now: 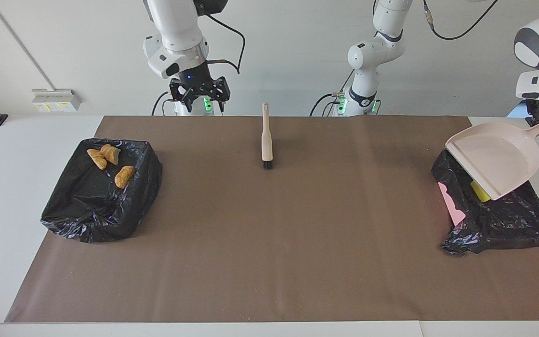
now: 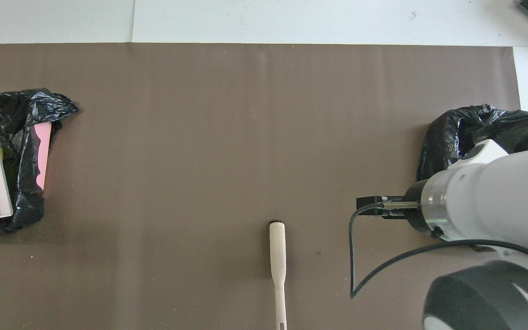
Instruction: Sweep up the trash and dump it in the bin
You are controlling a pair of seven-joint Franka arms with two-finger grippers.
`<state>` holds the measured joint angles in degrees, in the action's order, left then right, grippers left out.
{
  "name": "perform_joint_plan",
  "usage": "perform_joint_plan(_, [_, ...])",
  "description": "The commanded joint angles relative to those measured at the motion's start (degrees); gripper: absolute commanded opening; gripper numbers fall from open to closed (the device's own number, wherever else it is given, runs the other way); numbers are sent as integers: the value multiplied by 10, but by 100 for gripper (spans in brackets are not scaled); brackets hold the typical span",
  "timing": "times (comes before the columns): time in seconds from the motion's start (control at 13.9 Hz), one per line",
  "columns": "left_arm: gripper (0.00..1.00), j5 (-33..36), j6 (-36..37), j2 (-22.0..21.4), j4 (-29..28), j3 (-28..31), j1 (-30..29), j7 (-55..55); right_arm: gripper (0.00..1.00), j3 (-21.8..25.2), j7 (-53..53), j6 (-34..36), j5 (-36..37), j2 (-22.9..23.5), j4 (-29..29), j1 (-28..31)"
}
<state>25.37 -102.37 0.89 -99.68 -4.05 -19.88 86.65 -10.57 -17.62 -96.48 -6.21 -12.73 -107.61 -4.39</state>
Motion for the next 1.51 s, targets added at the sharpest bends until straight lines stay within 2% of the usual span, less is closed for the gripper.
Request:
perform_joint_plan(0.0, [0, -79, -24, -57, -85, 7, 18, -67, 100, 49, 77, 21, 49, 11, 45, -7])
perform_joint_plan(0.14, [0, -95, -44, -83, -143, 8, 68, -144, 100, 80, 119, 32, 66, 32, 77, -5])
perform_joint_plan(0.29, [0, -101, -46, -78, -168, 8, 137, -287, 100, 105, 141, 67, 67, 74, 141, 3])
perform_joint_plan(0.43, [0, -106, -82, -60, -187, 8, 207, -422, 100, 136, 152, 85, 67, 104, 186, 5])
perform_joint_plan(0.65, [0, -125, -124, -1, -184, 8, 308, -619, 100, 156, 173, 84, 54, 100, 182, 17])
perform_joint_plan(0.72, [0, -129, -158, 21, -182, 8, 343, -709, 100, 155, 174, 81, 55, 102, 184, 23])
perform_joint_plan(0.86, [0, -150, -181, 63, -148, 8, 393, -837, 100, 152, 174, 90, 57, 94, 187, 23])
perform_joint_plan(1.01, [0, -207, -175, 117, -74, 9, 442, -898, 100, 157, 175, 118, 61, 90, 187, 23])
perform_joint_plan(1.15, [0, -224, -169, 152, -12, 9, 475, -992, 100, 151, 172, 112, 55, 82, 186, 23])
perform_joint_plan(1.3, [0, -245, -153, 180, 34, 10, 512, -1031, 100, 149, 174, 111, 55, 82, 186, 23])
perform_joint_plan(1.44, [0, -251, -115, 224, 122, 9, 524, -1075, 100, 150, 169, 112, 55, 82, 187, 18])
